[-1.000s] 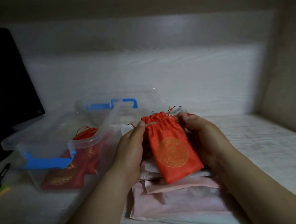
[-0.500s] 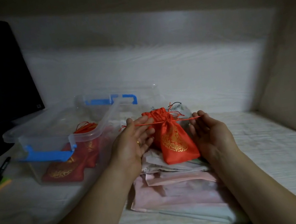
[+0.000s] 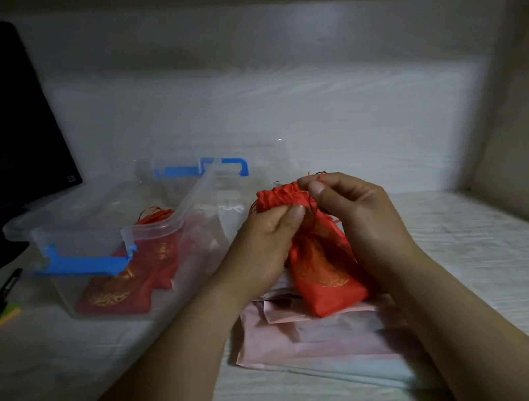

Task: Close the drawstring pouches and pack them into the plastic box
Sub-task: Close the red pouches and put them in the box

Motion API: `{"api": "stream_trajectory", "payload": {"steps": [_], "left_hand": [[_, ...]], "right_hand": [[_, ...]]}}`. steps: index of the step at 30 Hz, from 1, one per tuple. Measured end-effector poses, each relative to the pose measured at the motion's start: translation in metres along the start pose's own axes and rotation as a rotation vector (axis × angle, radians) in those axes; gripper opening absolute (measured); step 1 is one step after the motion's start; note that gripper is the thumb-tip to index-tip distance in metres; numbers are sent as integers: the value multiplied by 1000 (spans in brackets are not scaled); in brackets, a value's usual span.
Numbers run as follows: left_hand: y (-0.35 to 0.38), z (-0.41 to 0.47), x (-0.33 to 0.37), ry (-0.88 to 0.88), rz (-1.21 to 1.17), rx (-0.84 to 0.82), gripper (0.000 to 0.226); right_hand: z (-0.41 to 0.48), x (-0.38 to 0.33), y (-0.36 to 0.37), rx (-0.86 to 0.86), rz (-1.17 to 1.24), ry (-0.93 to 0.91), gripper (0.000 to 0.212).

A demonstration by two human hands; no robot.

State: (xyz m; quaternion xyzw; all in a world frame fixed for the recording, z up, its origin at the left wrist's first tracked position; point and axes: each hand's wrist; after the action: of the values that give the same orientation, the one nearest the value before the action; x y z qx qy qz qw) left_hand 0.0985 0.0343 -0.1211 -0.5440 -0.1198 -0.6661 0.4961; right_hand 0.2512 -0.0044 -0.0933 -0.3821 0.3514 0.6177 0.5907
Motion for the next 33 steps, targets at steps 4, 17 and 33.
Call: {"api": "stream_trajectory", "payload": {"steps": [4, 17, 33], "left_hand": [[5, 0, 7, 23, 3, -80, 27], [12, 4, 0, -44, -162, 16, 32], [13, 3, 0, -140, -343, 61, 28]], "right_hand": [[6, 5, 0, -102, -49, 2, 16], [8, 16, -4, -147, -4, 60, 17], [16, 21, -11, 109, 231, 247, 23]]}}
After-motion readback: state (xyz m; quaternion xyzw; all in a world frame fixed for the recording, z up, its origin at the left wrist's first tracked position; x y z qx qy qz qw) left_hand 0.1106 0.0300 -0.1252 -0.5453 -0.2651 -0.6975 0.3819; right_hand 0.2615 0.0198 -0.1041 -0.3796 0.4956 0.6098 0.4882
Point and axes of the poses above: each hand's wrist, its own z-axis towards the middle knuckle, its own y-axis out of the palm, x = y × z, and after that the axes turned 14 degrees about -x, right-handed
